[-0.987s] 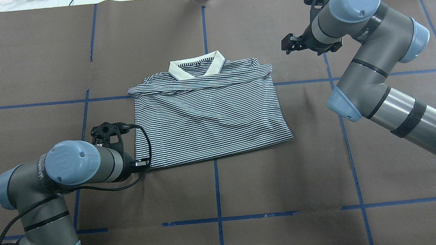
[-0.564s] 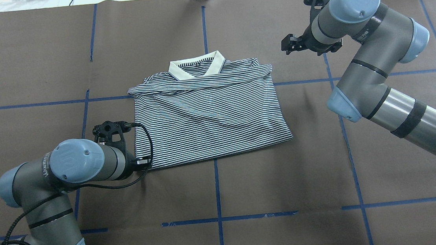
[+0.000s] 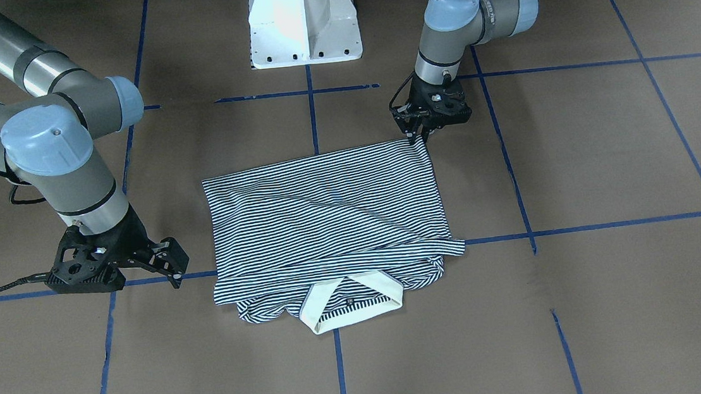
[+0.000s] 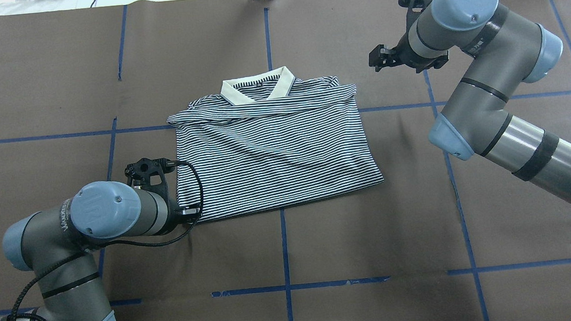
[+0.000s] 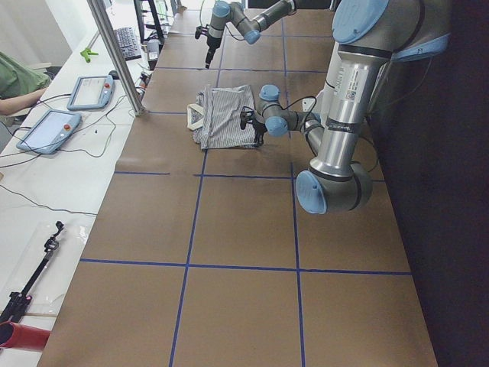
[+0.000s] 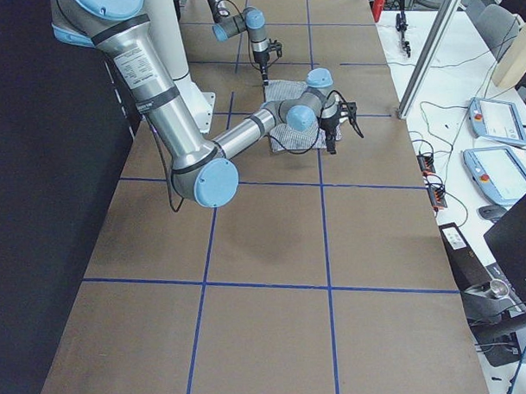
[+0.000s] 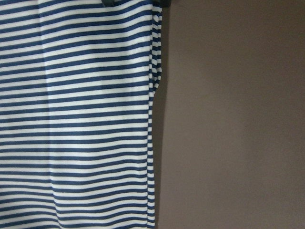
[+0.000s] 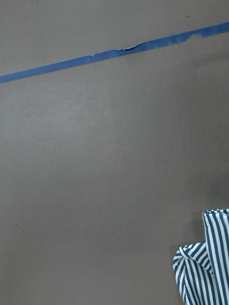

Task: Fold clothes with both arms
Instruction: 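Drag the shirt edge with the left gripper away from the robot, rotating it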

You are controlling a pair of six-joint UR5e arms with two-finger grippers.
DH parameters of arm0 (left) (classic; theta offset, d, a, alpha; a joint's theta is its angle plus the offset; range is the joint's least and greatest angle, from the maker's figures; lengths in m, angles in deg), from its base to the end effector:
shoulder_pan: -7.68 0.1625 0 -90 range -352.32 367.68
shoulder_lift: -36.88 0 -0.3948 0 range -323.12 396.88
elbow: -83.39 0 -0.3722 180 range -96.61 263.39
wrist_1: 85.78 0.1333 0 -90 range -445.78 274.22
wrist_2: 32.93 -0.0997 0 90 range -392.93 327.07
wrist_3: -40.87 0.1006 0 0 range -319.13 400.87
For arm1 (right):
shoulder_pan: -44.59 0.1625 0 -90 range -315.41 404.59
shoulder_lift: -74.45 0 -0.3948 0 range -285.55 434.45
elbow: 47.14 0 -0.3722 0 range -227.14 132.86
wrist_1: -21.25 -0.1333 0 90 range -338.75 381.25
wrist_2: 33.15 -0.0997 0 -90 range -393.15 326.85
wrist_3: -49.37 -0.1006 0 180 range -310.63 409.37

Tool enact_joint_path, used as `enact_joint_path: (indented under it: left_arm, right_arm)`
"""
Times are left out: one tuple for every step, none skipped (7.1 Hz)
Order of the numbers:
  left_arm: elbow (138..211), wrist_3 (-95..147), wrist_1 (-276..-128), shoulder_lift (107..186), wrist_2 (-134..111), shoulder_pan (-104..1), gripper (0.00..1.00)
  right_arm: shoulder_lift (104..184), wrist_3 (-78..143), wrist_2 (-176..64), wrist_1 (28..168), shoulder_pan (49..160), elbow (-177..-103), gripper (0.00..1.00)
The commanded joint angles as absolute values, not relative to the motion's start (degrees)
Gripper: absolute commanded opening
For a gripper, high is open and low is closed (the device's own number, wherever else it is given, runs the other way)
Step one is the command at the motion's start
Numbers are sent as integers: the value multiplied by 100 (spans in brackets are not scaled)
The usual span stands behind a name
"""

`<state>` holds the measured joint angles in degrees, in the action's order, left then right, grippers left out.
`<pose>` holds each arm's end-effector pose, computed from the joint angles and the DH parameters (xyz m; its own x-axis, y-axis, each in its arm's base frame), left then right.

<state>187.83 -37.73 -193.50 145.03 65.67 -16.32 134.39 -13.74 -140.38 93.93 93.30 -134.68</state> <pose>0.4788 -0.3426 0.3240 0.6306 -0.0668 -0.7732 0.1759 0.9827 0.0585 -0.3617 -0.5688 0.3294 0.6789 0.1184 0.7246 -0.3056 0.9429 0.1323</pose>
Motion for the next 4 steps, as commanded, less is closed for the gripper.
enact_joint_path:
  left_arm:
    - [18859, -3745, -19354, 14446, 6551, -1675, 0]
    - [18877, -3623, -19354, 14428, 6542, -1788, 0]
    - [18816, -3387, -19354, 14428, 6534, -1981, 0]
    - [18711, -2949, -19354, 14428, 6446, -2270, 0]
  right_arm:
    - [13448, -1374, -14038, 9393, 9328, -13468, 100]
    - [13448, -1383, -14038, 9393, 9328, -13468, 100]
    - [13448, -1383, -14038, 9393, 9328, -13468, 100]
    - [13440, -1383, -14038, 9393, 9328, -13459, 100]
